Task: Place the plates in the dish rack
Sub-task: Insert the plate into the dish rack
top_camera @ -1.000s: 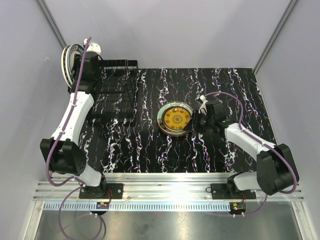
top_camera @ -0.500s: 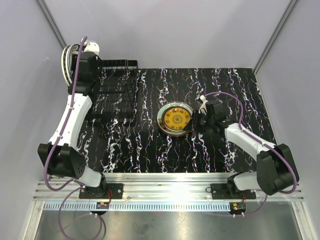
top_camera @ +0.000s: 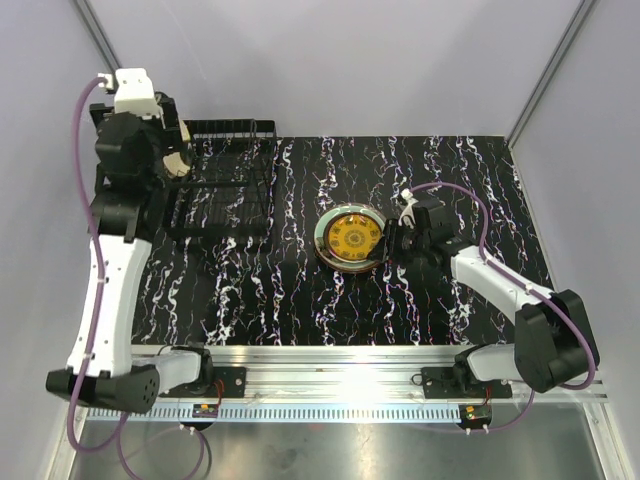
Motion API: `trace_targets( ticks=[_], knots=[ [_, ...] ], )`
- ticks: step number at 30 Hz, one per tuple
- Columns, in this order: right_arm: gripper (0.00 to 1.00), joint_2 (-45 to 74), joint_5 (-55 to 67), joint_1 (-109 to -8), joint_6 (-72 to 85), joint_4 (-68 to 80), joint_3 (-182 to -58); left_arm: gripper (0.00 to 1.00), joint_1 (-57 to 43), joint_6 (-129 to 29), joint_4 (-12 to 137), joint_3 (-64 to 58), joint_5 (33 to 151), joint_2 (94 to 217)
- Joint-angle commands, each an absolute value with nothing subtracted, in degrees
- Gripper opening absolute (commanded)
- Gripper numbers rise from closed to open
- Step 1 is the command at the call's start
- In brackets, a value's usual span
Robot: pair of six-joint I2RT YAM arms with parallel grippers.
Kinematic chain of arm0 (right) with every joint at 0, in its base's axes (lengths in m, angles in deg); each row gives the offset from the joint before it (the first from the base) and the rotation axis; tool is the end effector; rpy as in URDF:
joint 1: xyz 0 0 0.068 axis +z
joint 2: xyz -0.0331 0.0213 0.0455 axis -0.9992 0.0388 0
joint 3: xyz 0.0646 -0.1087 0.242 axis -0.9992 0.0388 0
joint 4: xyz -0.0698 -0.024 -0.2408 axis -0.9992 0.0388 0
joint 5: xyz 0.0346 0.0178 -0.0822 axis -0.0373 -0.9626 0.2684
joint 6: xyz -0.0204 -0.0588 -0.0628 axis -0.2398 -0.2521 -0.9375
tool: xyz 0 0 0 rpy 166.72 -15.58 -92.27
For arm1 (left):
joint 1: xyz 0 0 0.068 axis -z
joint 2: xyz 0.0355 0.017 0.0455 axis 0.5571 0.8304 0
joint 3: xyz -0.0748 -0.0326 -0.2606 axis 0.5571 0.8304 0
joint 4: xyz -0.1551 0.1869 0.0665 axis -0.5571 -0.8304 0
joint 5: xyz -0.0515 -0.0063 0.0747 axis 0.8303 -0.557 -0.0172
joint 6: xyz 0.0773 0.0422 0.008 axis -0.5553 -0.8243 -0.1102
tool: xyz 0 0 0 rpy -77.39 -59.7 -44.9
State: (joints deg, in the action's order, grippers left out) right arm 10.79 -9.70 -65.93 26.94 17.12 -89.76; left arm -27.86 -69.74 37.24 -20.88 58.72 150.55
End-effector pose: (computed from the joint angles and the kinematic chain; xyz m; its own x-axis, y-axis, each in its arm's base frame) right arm 0.2652 0.1395 0.1976 -0.8460 0.1109 -0.5216 -0.2477 0.7845 0.5685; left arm 0.2770 0.0042 0.4902 -0.1062 0.1450 -0.9837 -0.3119 0.9345 0.1714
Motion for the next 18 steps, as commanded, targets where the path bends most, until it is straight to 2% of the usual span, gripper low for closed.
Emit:
trace_targets(
  ticks=[1,8,12,18],
  knots=[
    [0.38,8.9,-8.3,-66.7,26.9,17.7,-92.2,0.8,-28.0,-66.3,38.4,-20.5,63.6,146.7],
    [0.38,8.4,-6.9,-67.1,27.6,19.2,-92.7,0.82,-28.1,-63.9,37.6,-15.8,67.1,142.5],
    [0.38,7.7,-3.2,-69.3,30.8,20.1,-92.1,0.84,-28.1,-57.4,39.4,-10.9,76.1,137.8],
    [0.38,9.9,-6.0,-74.3,36.6,16.0,-90.5,0.88,-28.0,-49.9,47.4,2.2,92.2,133.0]
  ],
)
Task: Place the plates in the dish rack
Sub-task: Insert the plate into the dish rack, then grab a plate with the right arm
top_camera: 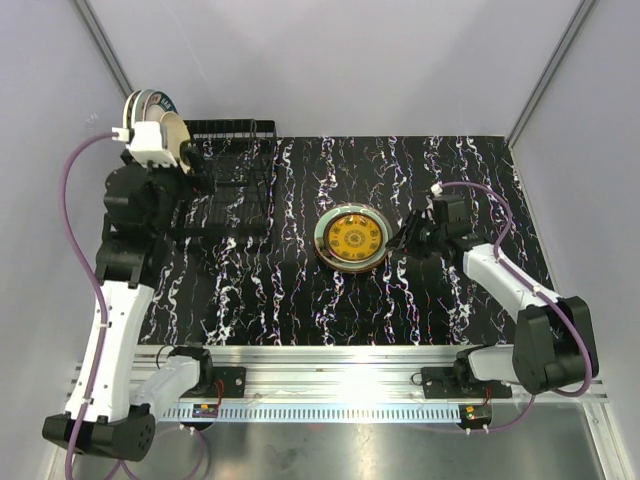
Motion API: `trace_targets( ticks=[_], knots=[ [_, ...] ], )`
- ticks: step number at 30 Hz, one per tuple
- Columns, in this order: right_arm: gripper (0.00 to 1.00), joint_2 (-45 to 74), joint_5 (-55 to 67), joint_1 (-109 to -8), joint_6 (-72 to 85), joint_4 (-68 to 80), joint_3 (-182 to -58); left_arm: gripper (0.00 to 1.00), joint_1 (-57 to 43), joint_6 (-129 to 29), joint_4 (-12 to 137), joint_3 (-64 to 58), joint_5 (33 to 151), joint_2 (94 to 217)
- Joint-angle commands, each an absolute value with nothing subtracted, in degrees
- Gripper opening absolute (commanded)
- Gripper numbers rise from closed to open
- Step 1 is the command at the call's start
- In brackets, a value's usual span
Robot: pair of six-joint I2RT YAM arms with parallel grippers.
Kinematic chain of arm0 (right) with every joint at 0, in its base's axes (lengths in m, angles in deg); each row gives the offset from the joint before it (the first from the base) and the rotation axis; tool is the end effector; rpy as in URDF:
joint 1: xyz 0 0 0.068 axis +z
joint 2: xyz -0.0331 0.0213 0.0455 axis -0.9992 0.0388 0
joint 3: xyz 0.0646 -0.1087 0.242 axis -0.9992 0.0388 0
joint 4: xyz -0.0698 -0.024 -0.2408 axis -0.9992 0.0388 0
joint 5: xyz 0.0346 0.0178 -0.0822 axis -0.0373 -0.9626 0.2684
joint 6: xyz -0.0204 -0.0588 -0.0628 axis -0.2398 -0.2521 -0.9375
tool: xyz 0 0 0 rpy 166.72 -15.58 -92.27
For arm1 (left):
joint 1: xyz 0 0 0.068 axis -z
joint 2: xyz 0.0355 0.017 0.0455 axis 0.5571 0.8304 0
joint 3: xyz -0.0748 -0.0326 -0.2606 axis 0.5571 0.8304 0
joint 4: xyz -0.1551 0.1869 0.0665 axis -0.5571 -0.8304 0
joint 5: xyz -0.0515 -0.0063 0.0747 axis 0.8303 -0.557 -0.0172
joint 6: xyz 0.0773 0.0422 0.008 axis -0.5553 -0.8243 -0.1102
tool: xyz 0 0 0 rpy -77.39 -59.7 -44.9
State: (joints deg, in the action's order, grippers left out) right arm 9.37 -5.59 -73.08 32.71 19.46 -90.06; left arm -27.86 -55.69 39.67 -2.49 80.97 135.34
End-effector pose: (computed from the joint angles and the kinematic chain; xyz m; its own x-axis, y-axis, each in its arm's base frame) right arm 0.2780 0.0993 0.2005 -0.8195 0.3143 -0.4791 -0.0244 0.8162 0.5772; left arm 0.2265 -0.0201 0.4442 -0.0775 -0.0900 -0.9929 0.0502 0.9943 -0.0940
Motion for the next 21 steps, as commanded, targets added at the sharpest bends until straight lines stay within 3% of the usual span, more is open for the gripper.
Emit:
trace_targets(
  ticks=[1,10,21],
  knots=[
    [0.38,10.7,-6.7,-74.5,37.0,15.4,-90.6,0.89,-28.0,-49.4,49.1,4.7,92.3,132.2],
    [0.36,17.9,-8.2,-74.7,38.6,13.4,-94.5,0.9,-27.1,-50.1,52.6,16.8,89.7,129.3],
    [0.33,22.3,-8.0,-74.7,41.3,9.8,-96.8,0.91,-26.5,-48.4,49.4,15.8,90.8,130.7]
  ],
)
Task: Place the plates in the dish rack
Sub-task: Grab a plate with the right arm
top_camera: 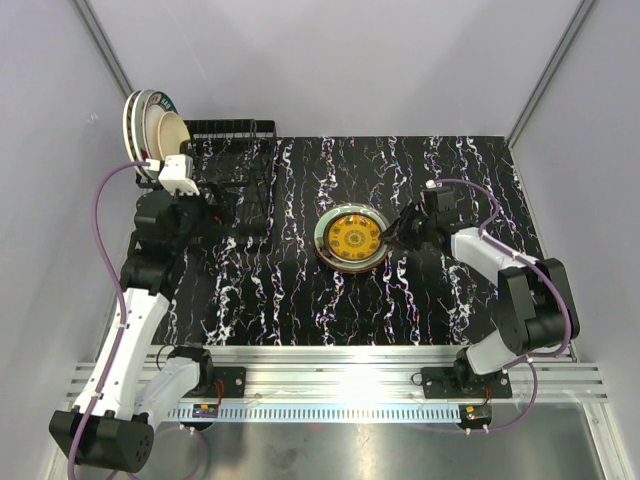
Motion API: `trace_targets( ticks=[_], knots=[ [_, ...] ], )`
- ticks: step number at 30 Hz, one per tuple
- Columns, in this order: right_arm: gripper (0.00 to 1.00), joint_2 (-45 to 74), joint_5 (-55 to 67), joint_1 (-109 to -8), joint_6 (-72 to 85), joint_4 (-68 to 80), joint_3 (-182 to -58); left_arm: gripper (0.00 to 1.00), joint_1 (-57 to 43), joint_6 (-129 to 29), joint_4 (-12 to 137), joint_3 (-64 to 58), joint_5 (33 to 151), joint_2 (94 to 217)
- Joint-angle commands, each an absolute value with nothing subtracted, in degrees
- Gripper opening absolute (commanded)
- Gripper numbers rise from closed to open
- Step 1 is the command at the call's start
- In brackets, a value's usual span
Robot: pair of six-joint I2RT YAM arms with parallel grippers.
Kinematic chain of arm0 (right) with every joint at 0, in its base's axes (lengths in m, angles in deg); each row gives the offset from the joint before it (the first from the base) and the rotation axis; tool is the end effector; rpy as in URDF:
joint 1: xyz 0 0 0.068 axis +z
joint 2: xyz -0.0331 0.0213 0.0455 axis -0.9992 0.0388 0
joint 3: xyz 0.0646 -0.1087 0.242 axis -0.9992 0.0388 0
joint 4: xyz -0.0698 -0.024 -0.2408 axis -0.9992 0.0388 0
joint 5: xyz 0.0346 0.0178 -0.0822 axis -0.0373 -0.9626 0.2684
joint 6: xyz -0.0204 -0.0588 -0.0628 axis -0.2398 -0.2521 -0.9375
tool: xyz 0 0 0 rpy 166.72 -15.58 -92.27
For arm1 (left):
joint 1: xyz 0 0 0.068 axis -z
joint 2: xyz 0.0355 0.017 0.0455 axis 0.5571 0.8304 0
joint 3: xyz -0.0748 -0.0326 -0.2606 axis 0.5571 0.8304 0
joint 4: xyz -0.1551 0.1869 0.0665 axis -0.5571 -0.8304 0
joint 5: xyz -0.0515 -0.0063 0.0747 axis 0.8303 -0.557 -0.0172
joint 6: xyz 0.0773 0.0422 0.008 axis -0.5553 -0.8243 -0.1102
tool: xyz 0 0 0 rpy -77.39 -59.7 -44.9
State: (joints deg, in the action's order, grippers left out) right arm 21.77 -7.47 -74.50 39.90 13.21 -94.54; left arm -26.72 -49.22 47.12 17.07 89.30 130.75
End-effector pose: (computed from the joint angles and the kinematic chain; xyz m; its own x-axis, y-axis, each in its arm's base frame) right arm 0.3204 0.1043 0.1746 -0.8285 0.4214 -0.3687 0.1012 0.7604 0.6415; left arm 0.2301 -0.0366 0.3538 -0.2423 -0.1795 -0.9534 0.1720 0.9592 -0.2243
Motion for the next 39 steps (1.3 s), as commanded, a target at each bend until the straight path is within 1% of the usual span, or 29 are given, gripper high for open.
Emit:
trace_targets(
  ticks=[1,6,8,15,17,20,22,23,24,31,32,33,34,39],
  knots=[
    [0.33,23.0,-7.8,-74.7,40.8,11.6,-98.1,0.91,-26.5,-48.4,49.2,15.4,90.8,130.9],
    [0.33,26.0,-7.0,-74.7,40.5,13.3,-99.4,0.92,-26.5,-48.5,48.6,15.2,90.2,131.0],
    [0.3,27.0,-7.6,-74.7,40.7,12.6,-99.5,0.92,-26.5,-48.6,48.5,15.2,90.1,131.1],
    [0.3,27.7,-7.5,-74.6,40.8,13.1,-99.8,0.93,-26.5,-48.5,48.1,15.1,90.3,131.1],
    [0.23,27.4,-7.3,-74.7,40.5,13.5,-99.8,0.93,-26.5,-48.6,48.1,15.0,90.2,131.1],
    [0.18,26.8,-6.9,-74.6,40.4,14.1,-99.7,0.93,-26.5,-48.6,48.1,15.1,90.1,131.1],
    [0.18,26.2,-6.8,-74.7,40.3,14.7,-99.7,0.93,-26.5,-48.6,48.1,15.0,90.2,131.1],
    [0.13,26.0,-6.8,-74.6,40.2,14.9,-99.7,0.93,-26.5,-48.6,48.1,15.0,90.2,131.0],
    [0.12,25.8,-6.8,-74.7,40.1,15.3,-99.7,0.93,-26.5,-48.6,48.0,15.0,90.2,131.1],
    [0.08,21.3,-5.3,-74.6,39.1,19.8,-101.0,0.94,-26.5,-48.6,48.0,14.9,90.4,131.0],
    [0.07,20.8,-5.0,-74.7,39.1,20.3,-101.1,0.94,-26.5,-48.5,48.0,14.9,90.5,130.9],
    [0.02,20.2,-4.9,-74.6,39.1,21.0,-101.2,0.94,-26.5,-48.5,47.9,14.9,90.5,130.9],
    [0.01,19.2,-4.9,-74.7,39.2,21.3,-101.2,0.94,-26.5,-48.4,48.0,15.0,90.6,130.8],
    [0.0,16.7,-5.4,-74.7,40.2,22.3,-100.5,0.96,-26.5,-47.9,48.2,15.4,91.2,131.0]
  ],
)
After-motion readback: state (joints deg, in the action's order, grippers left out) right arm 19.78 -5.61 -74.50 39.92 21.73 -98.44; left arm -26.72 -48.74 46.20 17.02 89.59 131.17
